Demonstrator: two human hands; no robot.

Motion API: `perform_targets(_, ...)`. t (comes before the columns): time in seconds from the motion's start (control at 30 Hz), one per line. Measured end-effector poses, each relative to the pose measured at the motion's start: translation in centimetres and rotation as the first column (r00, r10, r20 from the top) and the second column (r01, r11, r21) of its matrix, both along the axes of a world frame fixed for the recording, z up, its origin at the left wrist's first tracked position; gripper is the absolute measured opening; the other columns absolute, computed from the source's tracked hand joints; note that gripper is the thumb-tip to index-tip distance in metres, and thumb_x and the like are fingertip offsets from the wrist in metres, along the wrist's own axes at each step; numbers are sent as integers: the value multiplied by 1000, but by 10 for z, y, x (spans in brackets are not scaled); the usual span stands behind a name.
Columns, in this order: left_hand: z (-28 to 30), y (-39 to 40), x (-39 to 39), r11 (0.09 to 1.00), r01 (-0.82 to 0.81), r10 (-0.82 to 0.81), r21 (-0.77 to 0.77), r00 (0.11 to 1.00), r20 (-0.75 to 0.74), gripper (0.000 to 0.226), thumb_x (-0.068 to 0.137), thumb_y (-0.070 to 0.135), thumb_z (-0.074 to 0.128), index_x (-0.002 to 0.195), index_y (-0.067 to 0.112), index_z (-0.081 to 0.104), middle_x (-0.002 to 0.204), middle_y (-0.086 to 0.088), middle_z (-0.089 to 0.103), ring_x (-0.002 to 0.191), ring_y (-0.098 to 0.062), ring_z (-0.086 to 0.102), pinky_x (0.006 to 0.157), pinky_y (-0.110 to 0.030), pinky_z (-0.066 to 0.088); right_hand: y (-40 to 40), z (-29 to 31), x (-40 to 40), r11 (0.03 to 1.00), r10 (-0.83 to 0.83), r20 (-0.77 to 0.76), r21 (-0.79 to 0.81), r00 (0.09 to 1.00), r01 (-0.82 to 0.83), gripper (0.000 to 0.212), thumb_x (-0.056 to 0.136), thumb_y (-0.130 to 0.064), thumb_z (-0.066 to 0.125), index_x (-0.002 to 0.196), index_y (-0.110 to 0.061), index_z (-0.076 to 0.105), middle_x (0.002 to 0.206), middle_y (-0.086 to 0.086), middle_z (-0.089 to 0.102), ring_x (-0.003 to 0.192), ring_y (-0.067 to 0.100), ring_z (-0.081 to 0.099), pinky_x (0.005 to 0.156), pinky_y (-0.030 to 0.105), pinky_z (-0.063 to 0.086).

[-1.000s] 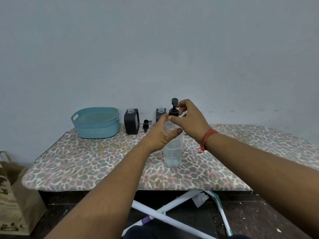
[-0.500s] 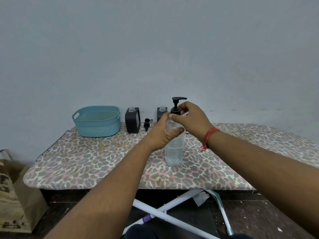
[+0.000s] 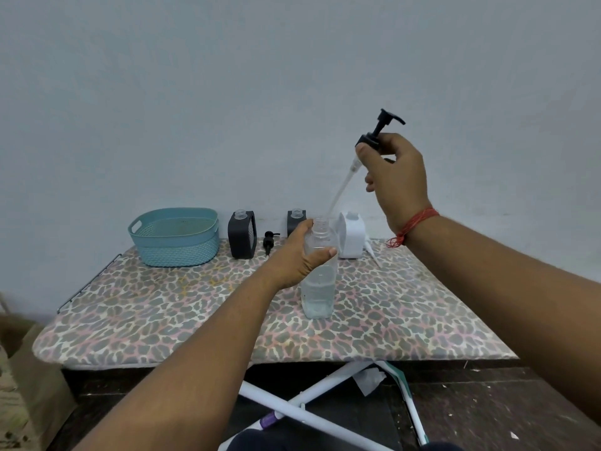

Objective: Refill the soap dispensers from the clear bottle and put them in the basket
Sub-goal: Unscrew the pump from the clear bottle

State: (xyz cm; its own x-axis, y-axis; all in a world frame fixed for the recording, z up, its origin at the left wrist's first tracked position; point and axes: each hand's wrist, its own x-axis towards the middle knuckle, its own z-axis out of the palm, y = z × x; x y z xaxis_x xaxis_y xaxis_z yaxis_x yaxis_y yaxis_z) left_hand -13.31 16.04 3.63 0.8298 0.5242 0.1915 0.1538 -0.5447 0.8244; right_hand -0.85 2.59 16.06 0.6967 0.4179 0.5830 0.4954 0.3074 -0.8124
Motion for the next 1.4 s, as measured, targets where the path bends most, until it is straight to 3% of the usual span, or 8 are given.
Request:
perform_targets(0.2,10,-16,-8,967,-131,121,219,991,56,82,96,57,58,160,33,13,168,6,19,155,-17,16,124,-51,21,-25,17,9,995,-51,-116,79,992,60,24,90,-33,65,110,-20,66,96,-8,65,55,4,56,56,20,51)
perform_targets(0.4,23,-22,-16,826,-253,195,504,967,165,86,97,65,45,161,34,-3,169,17,-8,153,-4,-17,126,-51,-2,-33,26,17,990,-50,-239,120,970,80,24,92,-30,65,108,-12,67,82,-5,63,53,4,55,57,22,52)
perform_targets(0.63,51,-67,-6,585,-253,143,771,967,210,82,99,65,32,163,24,1,170,5,-15,155,-17,-19,125,-56,-3,-65,42,31,987,-80,-238,116,968,110,18,90,-32,66,100,-17,68,83,-5,65,58,7,58,57,22,53)
perform_targets(0.77,45,-99,13,555,-167,3,815,980,198,81,100,63,36,163,22,7,171,1,-11,156,-20,-14,124,-60,3,-85,30,49,987,-146,-201,43,969,158,17,89,-31,65,100,-19,69,82,-6,66,63,8,58,57,22,52)
perform_targets(0.93,15,-124,46,587,-74,-59,806,989,133,82,100,62,40,163,23,4,171,2,-12,156,-19,-16,124,-60,3,-102,1,89,964,-247,-133,-130,960,230,11,86,-32,65,84,-23,70,77,-3,65,67,15,56,70,39,56)
perform_targets(1.03,-11,-130,67,591,-2,-55,806,998,43,83,100,64,38,163,26,0,170,2,-15,155,-18,-20,124,-58,0,-105,-26,120,918,-285,-126,-323,950,232,26,86,-29,66,91,-5,73,79,10,66,73,20,56,73,42,54)
perform_targets(1.23,-60,-134,103,602,103,16,792,990,-141,81,97,71,20,162,29,-6,167,3,-24,153,-19,-27,123,-57,-9,-95,-93,160,736,-298,-82,-654,951,174,38,88,-21,63,56,-11,44,51,2,37,48,20,35,52,28,29)
perform_targets(1.4,-86,-132,118,670,132,68,731,969,-237,78,94,73,5,160,34,-11,167,4,-26,151,-21,-31,121,-60,-13,-72,-133,182,522,-237,-44,-849,971,89,28,88,-22,63,67,-11,48,59,3,42,51,18,39,49,26,31)
